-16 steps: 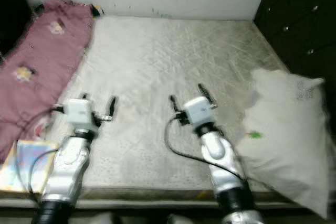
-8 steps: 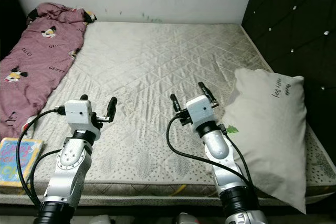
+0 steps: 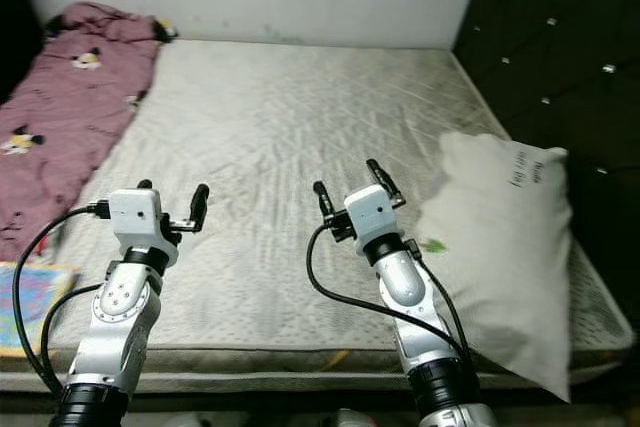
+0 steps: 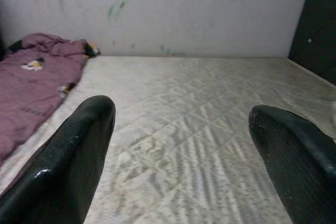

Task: Clean up the room

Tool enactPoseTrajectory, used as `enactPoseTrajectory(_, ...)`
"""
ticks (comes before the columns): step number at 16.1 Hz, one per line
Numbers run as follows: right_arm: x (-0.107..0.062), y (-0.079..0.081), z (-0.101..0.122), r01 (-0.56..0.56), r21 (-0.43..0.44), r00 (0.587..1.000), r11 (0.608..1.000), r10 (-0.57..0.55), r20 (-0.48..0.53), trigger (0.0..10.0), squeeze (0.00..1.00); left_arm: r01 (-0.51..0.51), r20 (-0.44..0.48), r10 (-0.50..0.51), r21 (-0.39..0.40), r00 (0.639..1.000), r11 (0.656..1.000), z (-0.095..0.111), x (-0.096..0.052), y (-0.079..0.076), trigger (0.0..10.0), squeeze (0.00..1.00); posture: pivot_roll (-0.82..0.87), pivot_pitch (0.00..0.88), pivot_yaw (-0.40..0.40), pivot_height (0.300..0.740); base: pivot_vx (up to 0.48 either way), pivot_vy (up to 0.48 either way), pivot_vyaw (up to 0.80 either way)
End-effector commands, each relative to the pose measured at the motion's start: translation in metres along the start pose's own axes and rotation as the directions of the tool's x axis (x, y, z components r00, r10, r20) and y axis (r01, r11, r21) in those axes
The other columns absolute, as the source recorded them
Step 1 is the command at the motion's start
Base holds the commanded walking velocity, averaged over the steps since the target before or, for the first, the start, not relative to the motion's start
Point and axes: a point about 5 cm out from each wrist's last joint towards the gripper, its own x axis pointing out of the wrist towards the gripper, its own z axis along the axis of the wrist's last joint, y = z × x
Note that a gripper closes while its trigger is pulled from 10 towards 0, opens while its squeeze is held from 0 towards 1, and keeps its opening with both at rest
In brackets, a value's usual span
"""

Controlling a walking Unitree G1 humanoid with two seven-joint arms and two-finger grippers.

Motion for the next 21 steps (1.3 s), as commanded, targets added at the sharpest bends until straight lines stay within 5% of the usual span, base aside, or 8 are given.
enactPoseTrajectory(1, 0.0012, -0.0027, 0.0034, 0.003, -0.009, 1.000, 1.000, -0.003, 0.007, 10.0, 0.00, 0.012, 0.012, -0.012, -0.010, 1.000, 1.000, 0.0048, 0.0017, -0.0027, 10.0, 0.00, -0.01, 0.000, -0.018, 0.740, 0.000, -0.371, 0.00)
enactPoseTrajectory(14, -0.0019, -0.0053, 0.0032, -0.002, -0.019, 1.000, 1.000, 0.002, -0.003, 10.0, 0.00, 0.015, 0.002, -0.015, -0.024, 1.000, 1.000, 0.0044, -0.0005, -0.0060, 10.0, 0.00, -0.02, 0.000, -0.028, 0.740, 0.000, -0.367, 0.00)
enactPoseTrajectory(21, -0.0026, -0.0054, 0.0030, -0.004, -0.020, 1.000, 1.000, 0.004, -0.005, 10.0, 0.00, 0.019, 0.001, -0.018, -0.037, 1.000, 0.999, 0.0045, -0.0005, -0.0063, 10.0, 0.00, -0.02, 0.000, -0.030, 0.740, 0.000, 0.000, 0.00)
